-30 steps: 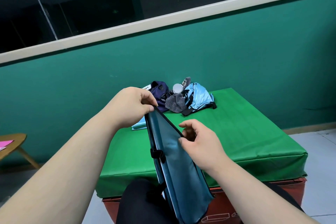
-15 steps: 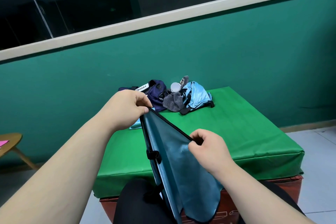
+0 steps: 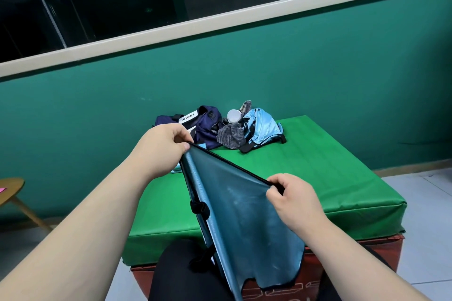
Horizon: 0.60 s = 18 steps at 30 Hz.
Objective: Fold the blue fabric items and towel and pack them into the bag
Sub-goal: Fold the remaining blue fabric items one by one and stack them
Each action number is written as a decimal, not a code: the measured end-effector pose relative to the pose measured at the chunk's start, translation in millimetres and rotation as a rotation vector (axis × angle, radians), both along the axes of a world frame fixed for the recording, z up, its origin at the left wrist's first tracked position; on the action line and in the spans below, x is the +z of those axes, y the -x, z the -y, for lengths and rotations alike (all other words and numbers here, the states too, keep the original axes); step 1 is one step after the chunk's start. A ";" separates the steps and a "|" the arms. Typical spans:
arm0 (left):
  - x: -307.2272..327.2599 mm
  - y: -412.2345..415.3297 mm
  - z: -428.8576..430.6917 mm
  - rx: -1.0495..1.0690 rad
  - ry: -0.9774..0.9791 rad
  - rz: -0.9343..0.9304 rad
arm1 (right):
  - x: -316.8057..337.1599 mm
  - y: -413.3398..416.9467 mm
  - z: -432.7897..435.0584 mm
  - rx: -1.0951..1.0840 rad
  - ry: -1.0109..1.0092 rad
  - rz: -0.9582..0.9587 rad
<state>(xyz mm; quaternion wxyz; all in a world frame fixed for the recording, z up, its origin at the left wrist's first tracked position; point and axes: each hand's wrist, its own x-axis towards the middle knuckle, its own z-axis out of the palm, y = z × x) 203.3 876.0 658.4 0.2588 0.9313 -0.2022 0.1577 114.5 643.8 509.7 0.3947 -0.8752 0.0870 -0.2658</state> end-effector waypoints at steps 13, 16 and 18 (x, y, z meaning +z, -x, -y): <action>-4.9 -16.7 -14.3 0.050 0.254 -0.035 | 28.1 4.5 31.7 0.071 -0.206 0.051; -4.0 -17.6 -17.0 0.053 0.274 -0.022 | 35.3 6.2 38.0 0.120 -0.157 0.054; -2.4 -19.0 -18.9 0.054 0.282 -0.019 | 41.0 7.4 40.8 0.143 -0.144 0.059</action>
